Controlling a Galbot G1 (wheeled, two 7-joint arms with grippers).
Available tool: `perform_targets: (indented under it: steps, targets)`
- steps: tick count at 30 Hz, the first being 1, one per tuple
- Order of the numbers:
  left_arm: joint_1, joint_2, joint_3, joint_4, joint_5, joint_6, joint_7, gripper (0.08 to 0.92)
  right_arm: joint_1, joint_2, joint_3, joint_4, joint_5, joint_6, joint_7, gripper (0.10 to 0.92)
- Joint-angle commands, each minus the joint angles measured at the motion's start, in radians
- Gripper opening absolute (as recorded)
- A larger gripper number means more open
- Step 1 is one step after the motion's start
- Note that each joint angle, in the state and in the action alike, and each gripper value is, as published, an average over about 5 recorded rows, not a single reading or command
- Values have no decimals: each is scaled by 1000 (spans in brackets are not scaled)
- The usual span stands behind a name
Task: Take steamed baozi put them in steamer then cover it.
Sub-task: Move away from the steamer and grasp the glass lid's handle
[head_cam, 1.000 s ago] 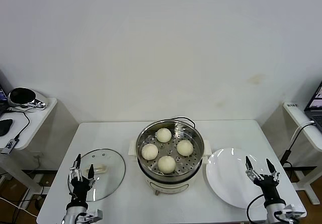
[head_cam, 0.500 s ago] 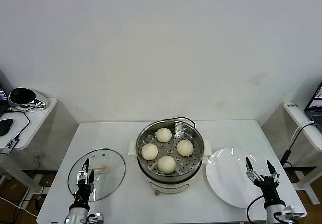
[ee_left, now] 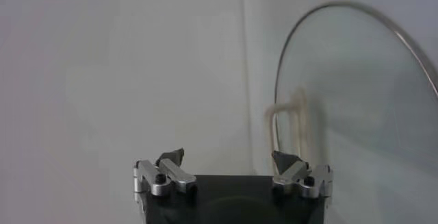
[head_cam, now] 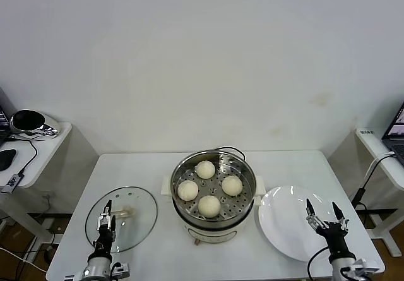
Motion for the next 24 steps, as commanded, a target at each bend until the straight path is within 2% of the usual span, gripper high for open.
perform_targets:
  steps: [1,24]
  targets:
    - [-43,3,4,33,-7,18,20,823,-2,8,-2,-3,-11,1,0,823]
    - [-149,-15,29,96,-29,36,42,823,-13,23,-1,-16,-31,8,-1,823]
